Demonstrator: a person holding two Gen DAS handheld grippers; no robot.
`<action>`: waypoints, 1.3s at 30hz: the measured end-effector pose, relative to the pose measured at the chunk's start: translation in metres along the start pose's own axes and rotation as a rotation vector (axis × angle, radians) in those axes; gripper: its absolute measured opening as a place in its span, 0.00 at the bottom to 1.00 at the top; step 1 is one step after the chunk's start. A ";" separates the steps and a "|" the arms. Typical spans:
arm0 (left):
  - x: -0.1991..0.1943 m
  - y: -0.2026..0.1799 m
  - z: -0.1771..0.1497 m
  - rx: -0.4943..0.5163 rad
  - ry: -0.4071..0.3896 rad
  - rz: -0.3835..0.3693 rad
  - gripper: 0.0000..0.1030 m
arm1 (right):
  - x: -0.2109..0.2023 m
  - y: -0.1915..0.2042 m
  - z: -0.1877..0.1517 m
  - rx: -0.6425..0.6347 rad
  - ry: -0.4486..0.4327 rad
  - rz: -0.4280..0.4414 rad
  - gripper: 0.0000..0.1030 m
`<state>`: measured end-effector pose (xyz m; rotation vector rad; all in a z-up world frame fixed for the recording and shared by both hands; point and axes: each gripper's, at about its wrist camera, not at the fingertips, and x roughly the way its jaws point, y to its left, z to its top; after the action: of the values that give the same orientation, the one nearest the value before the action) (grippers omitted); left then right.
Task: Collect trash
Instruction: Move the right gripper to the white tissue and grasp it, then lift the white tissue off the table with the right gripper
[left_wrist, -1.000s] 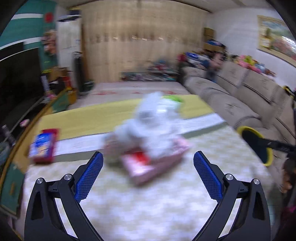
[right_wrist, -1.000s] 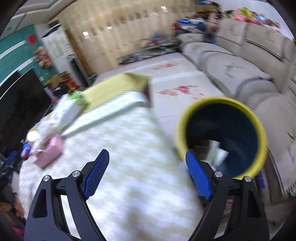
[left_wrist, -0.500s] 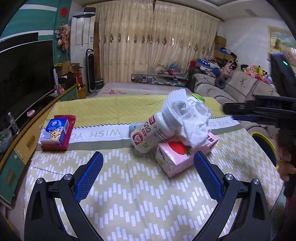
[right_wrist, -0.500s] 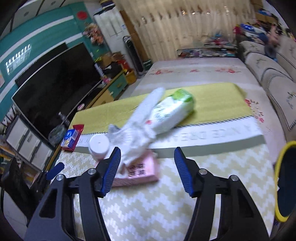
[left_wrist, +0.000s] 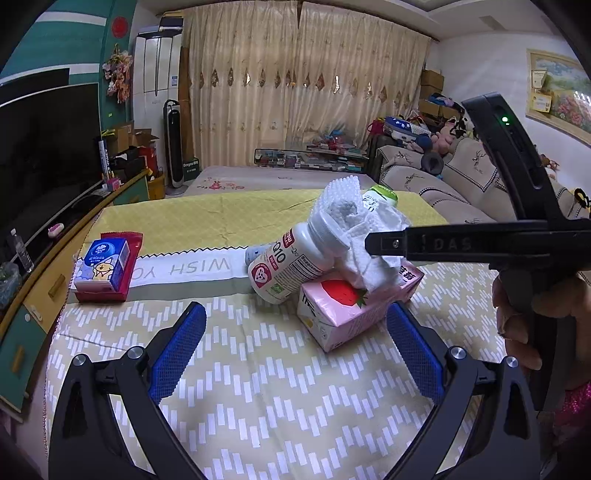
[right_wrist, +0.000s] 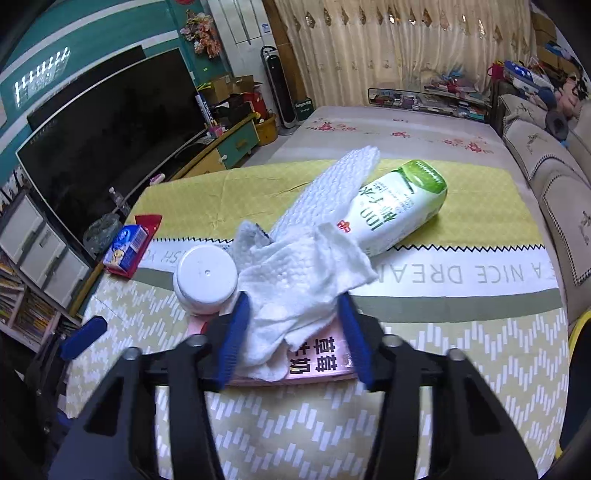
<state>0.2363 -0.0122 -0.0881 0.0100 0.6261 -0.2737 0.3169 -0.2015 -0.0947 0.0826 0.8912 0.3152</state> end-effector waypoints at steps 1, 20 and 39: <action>0.000 -0.001 0.000 0.004 0.000 0.003 0.94 | 0.000 0.000 0.000 -0.009 -0.003 -0.004 0.16; 0.004 0.000 -0.001 0.010 0.013 0.011 0.94 | -0.123 -0.024 0.009 0.040 -0.222 0.126 0.08; -0.019 -0.052 -0.010 0.237 -0.089 -0.108 0.94 | -0.192 -0.052 0.002 0.060 -0.272 0.130 0.08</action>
<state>0.2029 -0.0571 -0.0814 0.1910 0.5037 -0.4490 0.2187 -0.3093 0.0402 0.2342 0.6268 0.3883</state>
